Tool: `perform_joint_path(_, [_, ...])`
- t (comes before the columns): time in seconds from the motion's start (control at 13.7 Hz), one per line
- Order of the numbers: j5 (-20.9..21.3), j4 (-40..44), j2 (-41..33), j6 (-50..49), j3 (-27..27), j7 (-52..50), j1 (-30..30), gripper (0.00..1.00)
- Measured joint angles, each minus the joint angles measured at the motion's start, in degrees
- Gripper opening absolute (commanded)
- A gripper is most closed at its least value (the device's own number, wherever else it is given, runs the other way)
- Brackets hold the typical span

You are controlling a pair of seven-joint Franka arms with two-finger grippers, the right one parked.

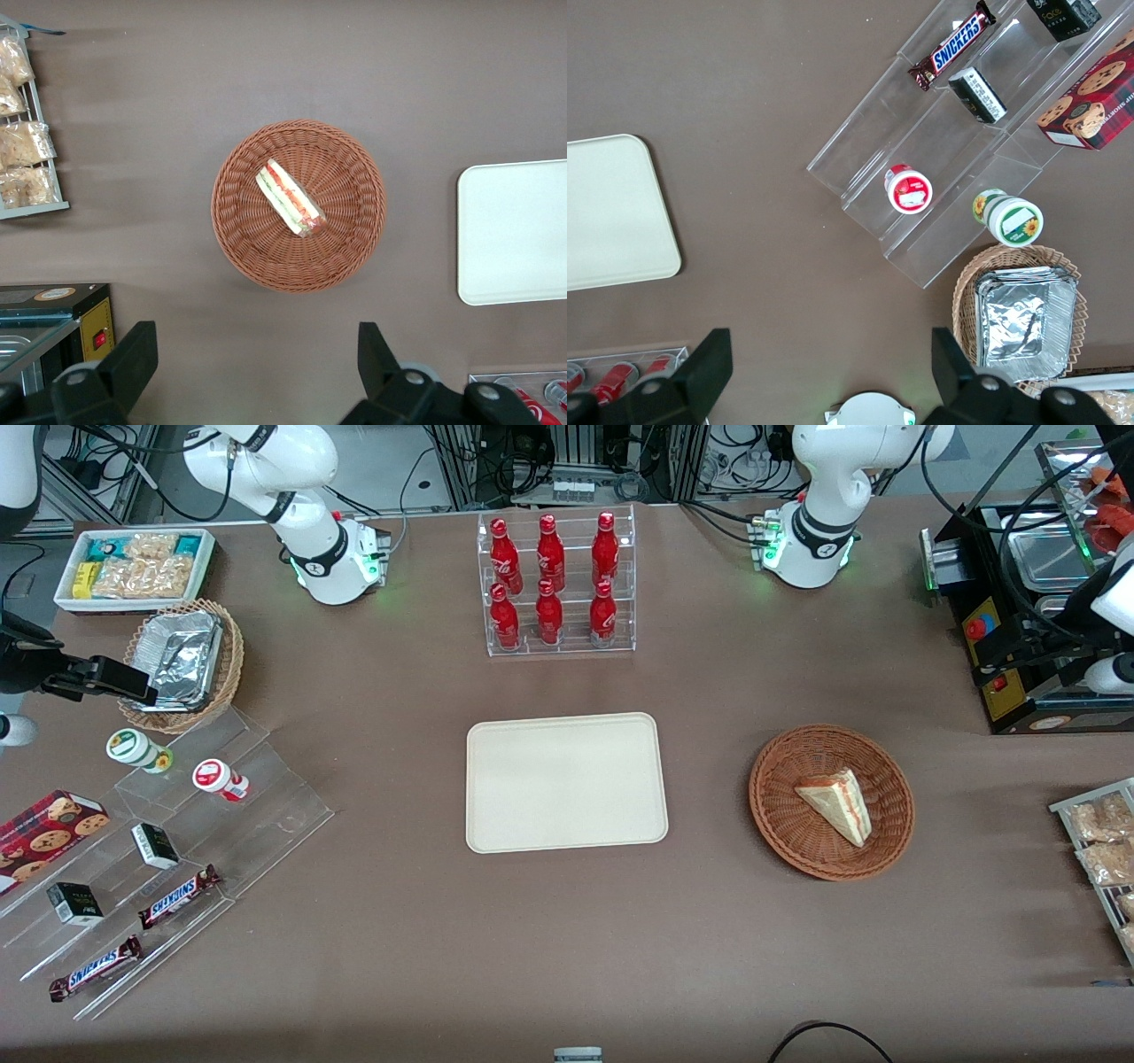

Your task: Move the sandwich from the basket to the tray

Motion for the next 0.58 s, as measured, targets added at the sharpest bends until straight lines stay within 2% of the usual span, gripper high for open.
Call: perform_joint_path(0.58, [0.07,-2.93,2.29,0.62,-0.21,-1.74,-0.07,1.0])
